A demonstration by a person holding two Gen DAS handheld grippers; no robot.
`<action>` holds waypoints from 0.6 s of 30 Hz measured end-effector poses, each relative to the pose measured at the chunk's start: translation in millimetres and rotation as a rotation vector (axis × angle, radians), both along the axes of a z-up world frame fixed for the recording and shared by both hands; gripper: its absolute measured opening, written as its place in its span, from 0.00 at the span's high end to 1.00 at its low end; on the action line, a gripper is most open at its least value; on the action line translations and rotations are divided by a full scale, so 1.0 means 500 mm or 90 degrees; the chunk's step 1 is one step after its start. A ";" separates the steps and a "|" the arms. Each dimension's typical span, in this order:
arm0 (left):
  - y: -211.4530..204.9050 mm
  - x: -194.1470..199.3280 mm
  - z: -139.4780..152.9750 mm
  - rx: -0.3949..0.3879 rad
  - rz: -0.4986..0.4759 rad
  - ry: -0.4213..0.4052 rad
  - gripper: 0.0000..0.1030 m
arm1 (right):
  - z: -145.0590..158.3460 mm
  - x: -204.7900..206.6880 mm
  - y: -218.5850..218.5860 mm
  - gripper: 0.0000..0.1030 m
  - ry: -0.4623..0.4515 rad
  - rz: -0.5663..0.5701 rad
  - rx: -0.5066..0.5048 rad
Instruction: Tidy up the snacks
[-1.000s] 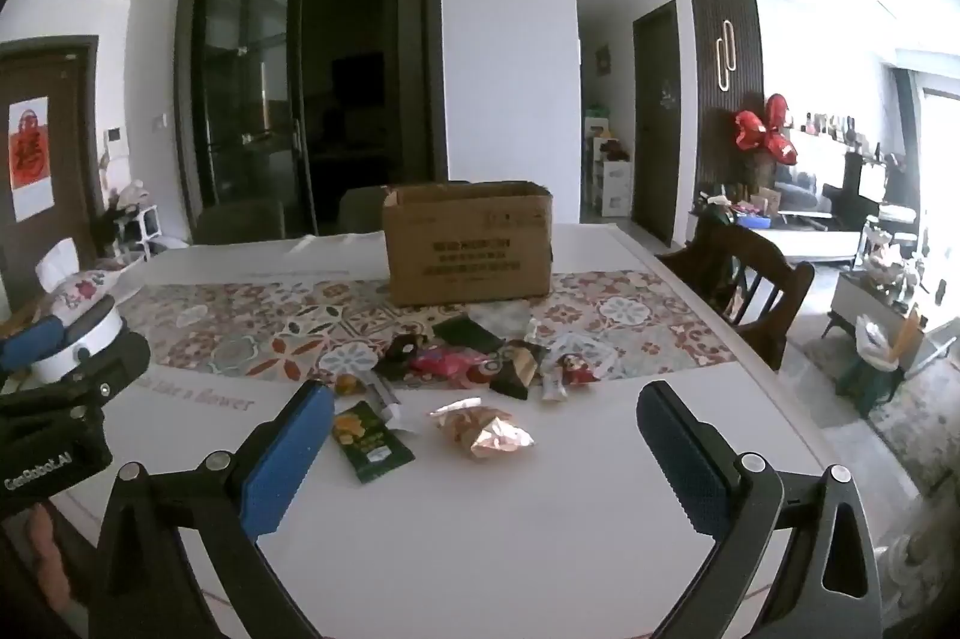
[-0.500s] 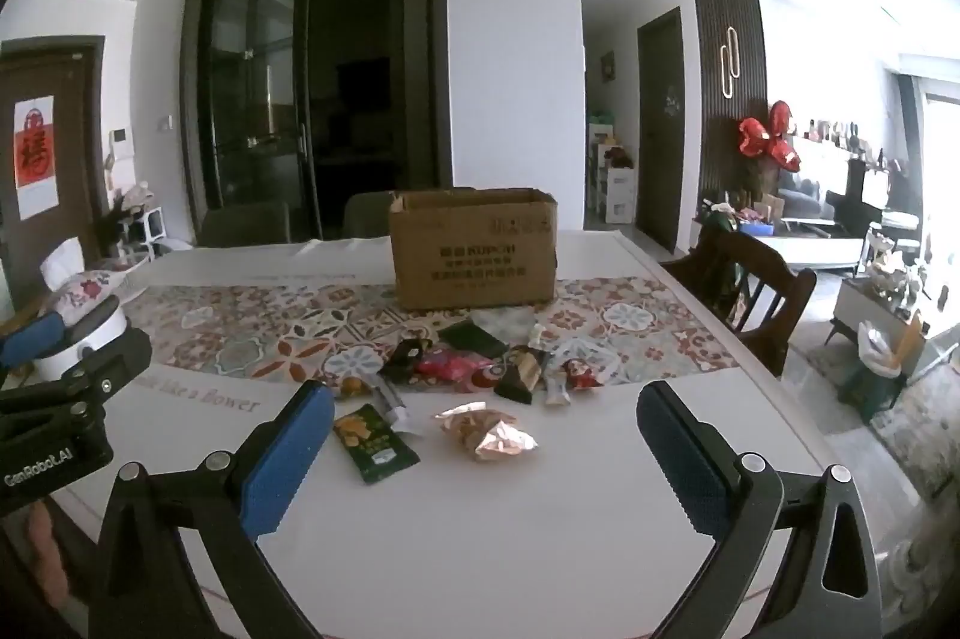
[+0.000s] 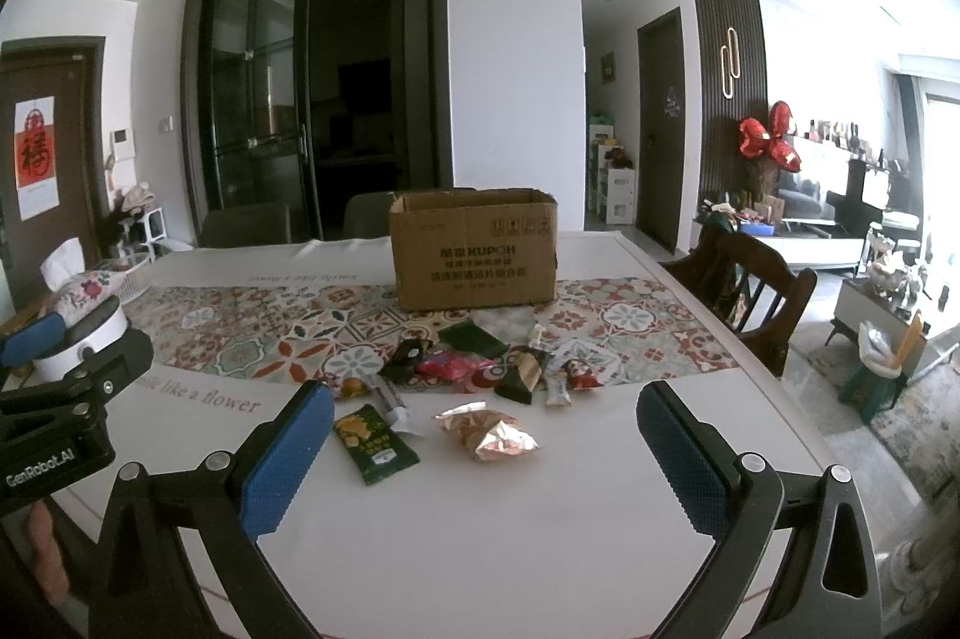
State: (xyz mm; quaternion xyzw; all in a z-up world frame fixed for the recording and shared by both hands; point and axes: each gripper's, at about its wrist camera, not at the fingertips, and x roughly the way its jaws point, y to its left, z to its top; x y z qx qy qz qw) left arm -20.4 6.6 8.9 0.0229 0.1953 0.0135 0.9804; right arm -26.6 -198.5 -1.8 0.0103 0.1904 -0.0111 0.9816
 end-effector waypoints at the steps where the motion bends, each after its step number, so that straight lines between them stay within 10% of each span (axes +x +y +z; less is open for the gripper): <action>1: 0.000 0.000 0.000 0.000 0.000 0.000 0.00 | 0.000 0.000 0.000 0.01 -0.001 0.000 0.000; 18: 0.000 -0.001 -0.001 0.000 0.000 0.002 0.00 | -0.001 0.000 0.000 0.01 -0.001 0.000 0.000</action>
